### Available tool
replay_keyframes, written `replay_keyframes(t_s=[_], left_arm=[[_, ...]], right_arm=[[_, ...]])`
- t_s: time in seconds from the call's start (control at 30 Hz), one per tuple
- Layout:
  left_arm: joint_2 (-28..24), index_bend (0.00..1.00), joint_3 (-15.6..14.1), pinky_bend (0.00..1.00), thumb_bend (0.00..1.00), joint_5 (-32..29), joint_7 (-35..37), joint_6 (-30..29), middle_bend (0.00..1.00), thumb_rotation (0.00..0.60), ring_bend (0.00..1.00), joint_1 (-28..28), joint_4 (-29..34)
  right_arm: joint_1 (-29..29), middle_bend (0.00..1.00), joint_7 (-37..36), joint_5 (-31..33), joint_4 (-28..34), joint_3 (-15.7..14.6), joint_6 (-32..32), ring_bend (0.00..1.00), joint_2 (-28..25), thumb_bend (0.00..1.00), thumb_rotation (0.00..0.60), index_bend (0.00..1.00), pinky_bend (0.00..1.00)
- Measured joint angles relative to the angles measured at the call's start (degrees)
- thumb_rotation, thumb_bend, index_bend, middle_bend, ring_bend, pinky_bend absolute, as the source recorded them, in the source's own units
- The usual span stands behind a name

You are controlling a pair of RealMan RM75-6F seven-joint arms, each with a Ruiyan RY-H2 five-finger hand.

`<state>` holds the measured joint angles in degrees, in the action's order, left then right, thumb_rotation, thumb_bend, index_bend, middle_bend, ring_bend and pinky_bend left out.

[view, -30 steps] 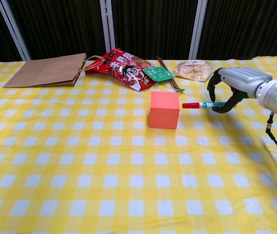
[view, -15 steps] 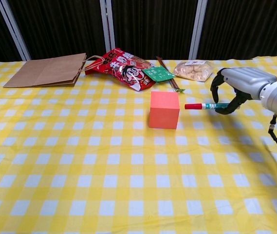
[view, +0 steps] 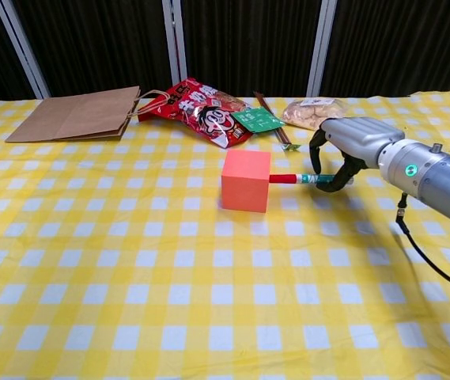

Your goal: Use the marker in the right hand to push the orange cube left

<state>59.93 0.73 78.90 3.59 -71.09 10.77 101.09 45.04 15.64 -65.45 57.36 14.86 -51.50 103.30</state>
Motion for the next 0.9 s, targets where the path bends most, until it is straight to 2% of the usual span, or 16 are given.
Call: replay_keyframes(t_s=[0.6,0.9], left_arm=[[-0.19,0.00,-0.15,0.00,0.02,0.10,0.17,-0.35,0.00,0.600,0.00,-0.23,0.09],[-0.30,0.00,-0.35,0.00,0.02,0.79,0.50,-0.31,0.00,0.600,0.00,-0.17,0.05]], right_arm=[[0.35,0.30,3.88,1.43,3.36,0.25,-1.78,0.09,1.10,0.52,0.600,0.69,0.09],[-1.84,0.30,9.95,5.14,9.02,0.31,-4.90,0.09,-0.85,0.52,0.600,0.69,0.09]])
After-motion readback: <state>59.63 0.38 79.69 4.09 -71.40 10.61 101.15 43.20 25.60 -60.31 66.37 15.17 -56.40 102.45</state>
